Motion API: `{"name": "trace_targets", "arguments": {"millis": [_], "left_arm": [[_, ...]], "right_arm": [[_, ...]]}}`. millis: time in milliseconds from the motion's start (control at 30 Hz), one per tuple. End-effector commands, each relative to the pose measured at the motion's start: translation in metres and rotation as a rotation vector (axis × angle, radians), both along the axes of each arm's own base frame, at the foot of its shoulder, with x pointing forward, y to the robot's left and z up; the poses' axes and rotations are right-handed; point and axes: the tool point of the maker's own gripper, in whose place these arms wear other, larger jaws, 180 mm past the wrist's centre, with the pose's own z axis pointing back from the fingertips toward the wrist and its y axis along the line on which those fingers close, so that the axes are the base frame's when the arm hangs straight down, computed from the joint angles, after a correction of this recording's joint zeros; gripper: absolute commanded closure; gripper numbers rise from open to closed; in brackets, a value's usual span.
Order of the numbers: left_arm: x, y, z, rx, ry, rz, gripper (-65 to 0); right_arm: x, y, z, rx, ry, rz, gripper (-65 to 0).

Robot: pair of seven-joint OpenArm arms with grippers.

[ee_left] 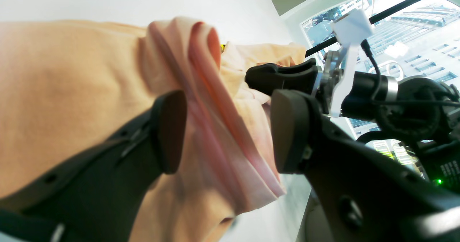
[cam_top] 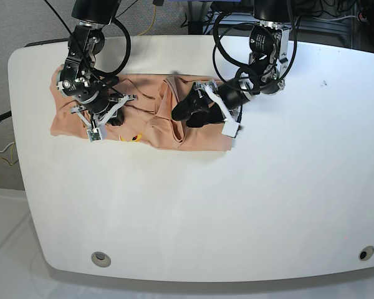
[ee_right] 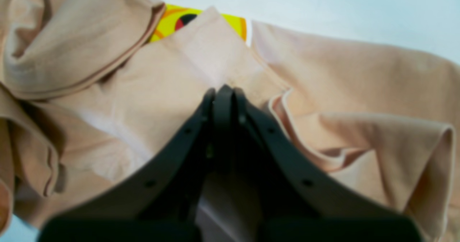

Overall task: Fold the T-shirt properly
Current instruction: 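Lift the strip end with the left gripper and fold it toward the right gripper, then lower the folded end onto the middle of the strip with the left gripper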

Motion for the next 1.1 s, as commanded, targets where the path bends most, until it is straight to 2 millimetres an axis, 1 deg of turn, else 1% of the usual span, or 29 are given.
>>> {"name": "trace_targets", "arguments": {"millis": [0, 100, 167, 267, 300, 400, 600, 667, 767, 967, 1067], "left_arm": [[0.008, -0.003, 0.018, -0.045, -0.049, 0.012, -35.4], [0.011, 0.000, 0.024, -0.041, -0.069, 0.015, -35.4], [0.013, 0.004, 0.032, -0.029, -0.101, 0.015, -35.4], [0.016, 0.009, 0.047, -0.013, -0.158, 0.012, -35.4], [0.017, 0.010, 0.055, -0.013, -0.184, 0.013, -35.4], [0.018, 0.010, 0.071, -0.004, -0.235, 0.005, -35.4], [0.017, 0.013, 0.093, 0.034, -0.310, -0.017, -35.4], [0.017, 0.018, 0.095, 0.055, -0.326, -0.022, -35.4], [0.017, 0.023, 0.092, 0.074, -0.327, -0.024, -35.4], [0.018, 0.039, 0.079, 0.102, -0.309, -0.011, -35.2], [0.013, 0.047, 0.073, 0.110, -0.300, -0.001, -35.0]], "right_arm": [[-0.043, -0.016, -0.030, -0.105, 0.220, 0.012, 0.0], [-0.043, -0.016, -0.030, -0.105, 0.220, 0.012, 0.0], [-0.042, -0.016, -0.030, -0.107, 0.217, 0.012, 0.0], [-0.042, -0.016, -0.029, -0.108, 0.216, 0.012, 0.0], [-0.041, -0.016, -0.029, -0.106, 0.214, 0.011, 0.0], [-0.040, -0.016, -0.028, -0.106, 0.212, 0.011, 0.0], [-0.039, -0.017, -0.027, -0.110, 0.210, 0.011, 0.0], [-0.038, -0.017, -0.026, -0.112, 0.204, 0.011, 0.0], [-0.034, -0.018, -0.020, -0.119, 0.185, 0.011, 0.0], [-0.025, -0.021, -0.004, -0.133, 0.133, 0.007, 0.0], [-0.020, -0.022, 0.004, -0.141, 0.105, 0.005, 0.0]]}}
